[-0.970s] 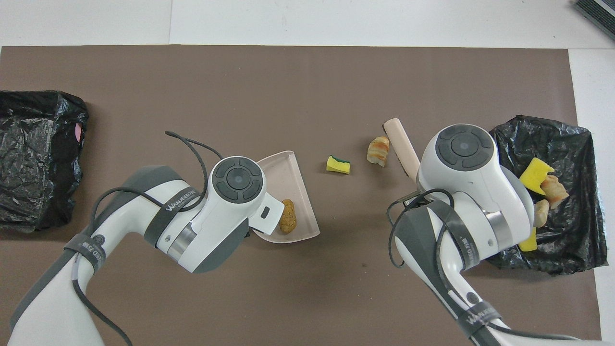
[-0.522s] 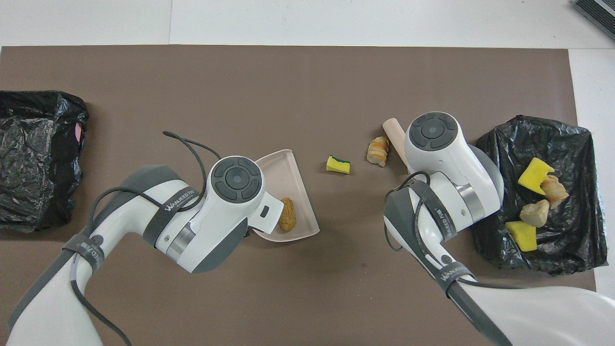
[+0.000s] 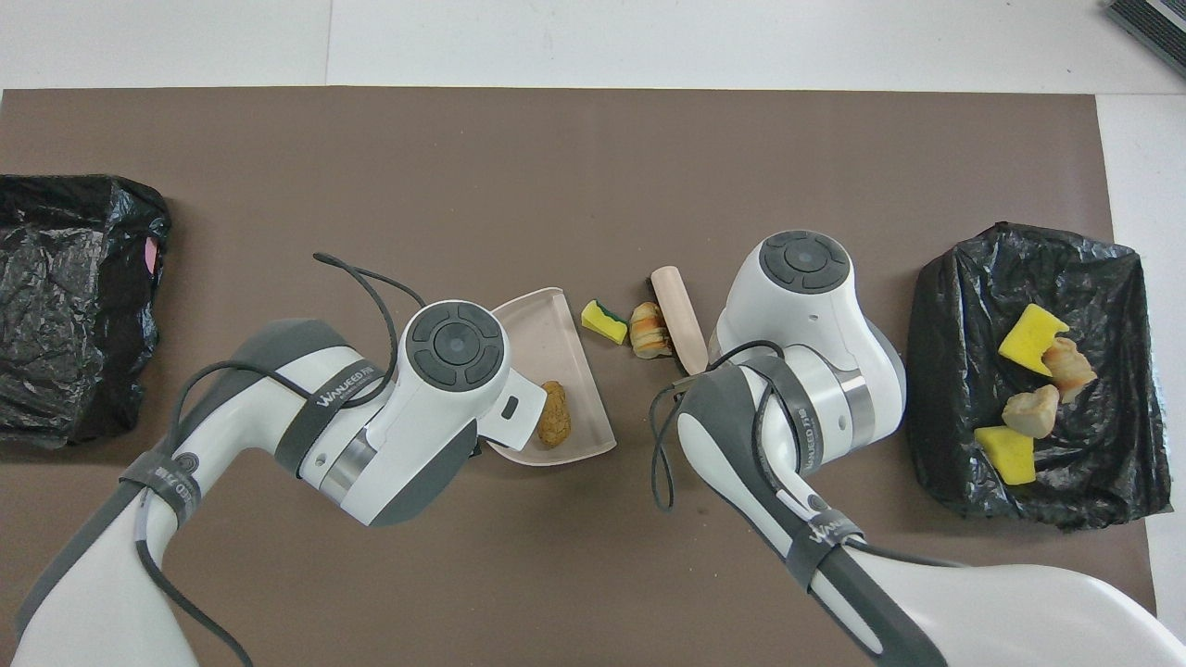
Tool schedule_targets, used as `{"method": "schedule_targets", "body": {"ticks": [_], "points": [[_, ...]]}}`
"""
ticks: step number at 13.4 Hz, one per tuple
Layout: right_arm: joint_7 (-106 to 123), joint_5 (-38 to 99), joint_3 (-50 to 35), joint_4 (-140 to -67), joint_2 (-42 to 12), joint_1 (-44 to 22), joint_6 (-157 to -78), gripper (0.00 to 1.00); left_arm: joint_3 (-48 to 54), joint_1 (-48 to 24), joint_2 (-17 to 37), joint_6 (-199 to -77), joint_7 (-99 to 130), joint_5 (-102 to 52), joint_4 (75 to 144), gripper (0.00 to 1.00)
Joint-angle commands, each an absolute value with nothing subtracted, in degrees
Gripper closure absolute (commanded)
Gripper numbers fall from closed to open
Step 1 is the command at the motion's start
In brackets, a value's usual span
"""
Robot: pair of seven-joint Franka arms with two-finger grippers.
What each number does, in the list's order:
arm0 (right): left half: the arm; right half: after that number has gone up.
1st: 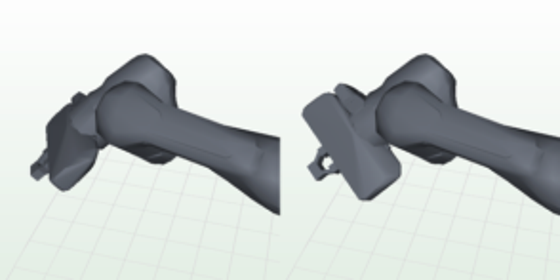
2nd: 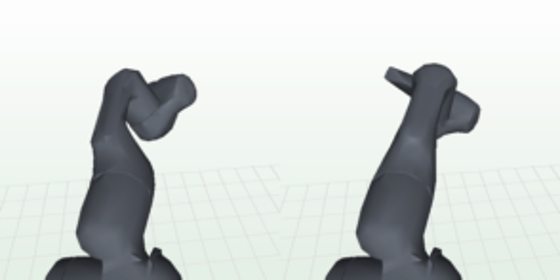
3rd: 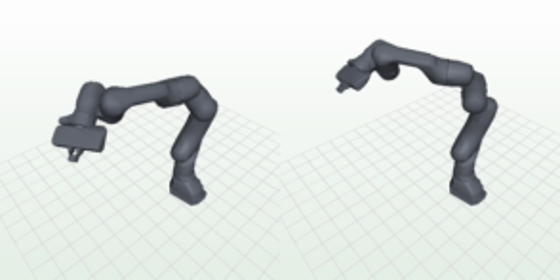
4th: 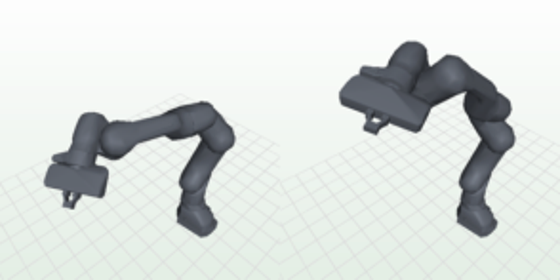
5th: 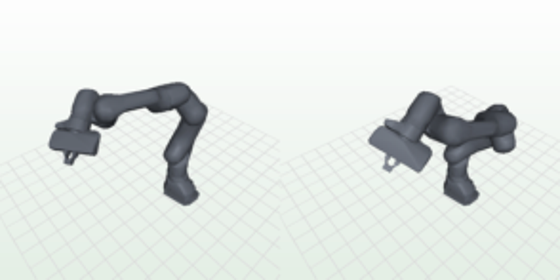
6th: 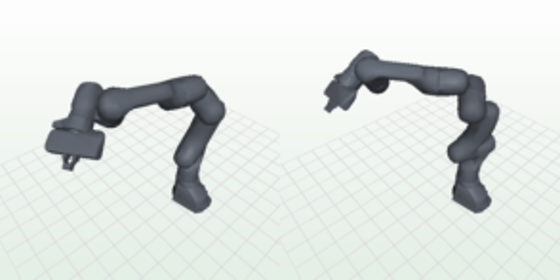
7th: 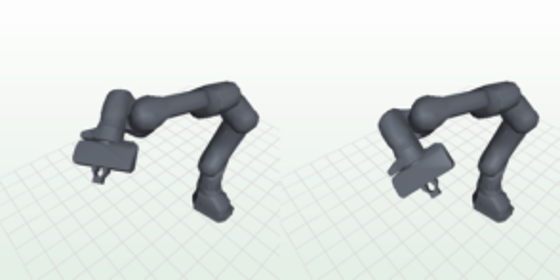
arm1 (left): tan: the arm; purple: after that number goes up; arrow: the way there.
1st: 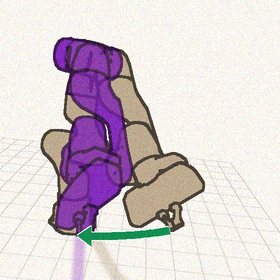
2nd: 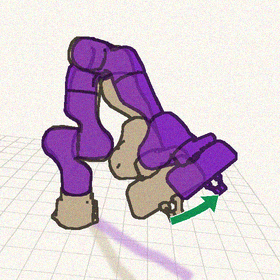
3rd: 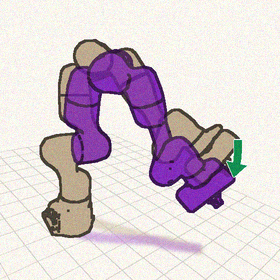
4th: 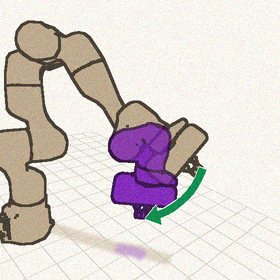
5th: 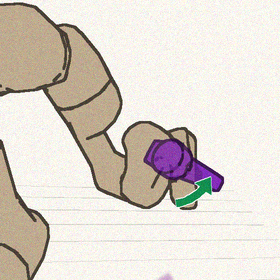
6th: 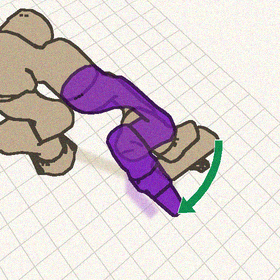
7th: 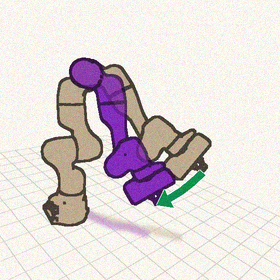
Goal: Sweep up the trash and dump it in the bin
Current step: 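Carry the dustpan over the nearer bin while the right gripper sets down the brush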
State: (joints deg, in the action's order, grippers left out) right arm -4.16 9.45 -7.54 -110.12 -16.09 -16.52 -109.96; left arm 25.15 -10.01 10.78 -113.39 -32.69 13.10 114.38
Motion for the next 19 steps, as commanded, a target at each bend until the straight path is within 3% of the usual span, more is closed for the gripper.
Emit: {"method": "schedule_targets", "body": {"ticks": [1,7,13,16,19], "points": [[-6.3,16.2,-7.7,-112.8,-15.2,-19.1,-113.5,1.00,25.0,-9.4,9.1,-115.0,-31.8,13.5,116.5,1.00],[-10.8,30.8,-7.8,-114.8,-13.5,-26.1,-117.1,1.00,25.0,-9.3,9.1,-115.9,-32.1,13.4,116.7,1.00],[-16.9,30.4,-7.1,-114.1,-12.9,-25.8,-116.0,1.00,24.9,-8.3,9.5,-116.9,-38.6,13.4,116.5,1.00],[-27.7,21.5,-7.1,-114.0,-8.8,-25.8,-112.8,1.00,24.6,-8.3,9.6,-117.2,-42.4,13.4,116.3,1.00],[-30.8,19.8,-7.1,-114.5,-2.1,-24.9,-104.0,1.00,23.7,-8.3,9.1,-117.0,-45.1,13.8,115.8,1.00]]}}
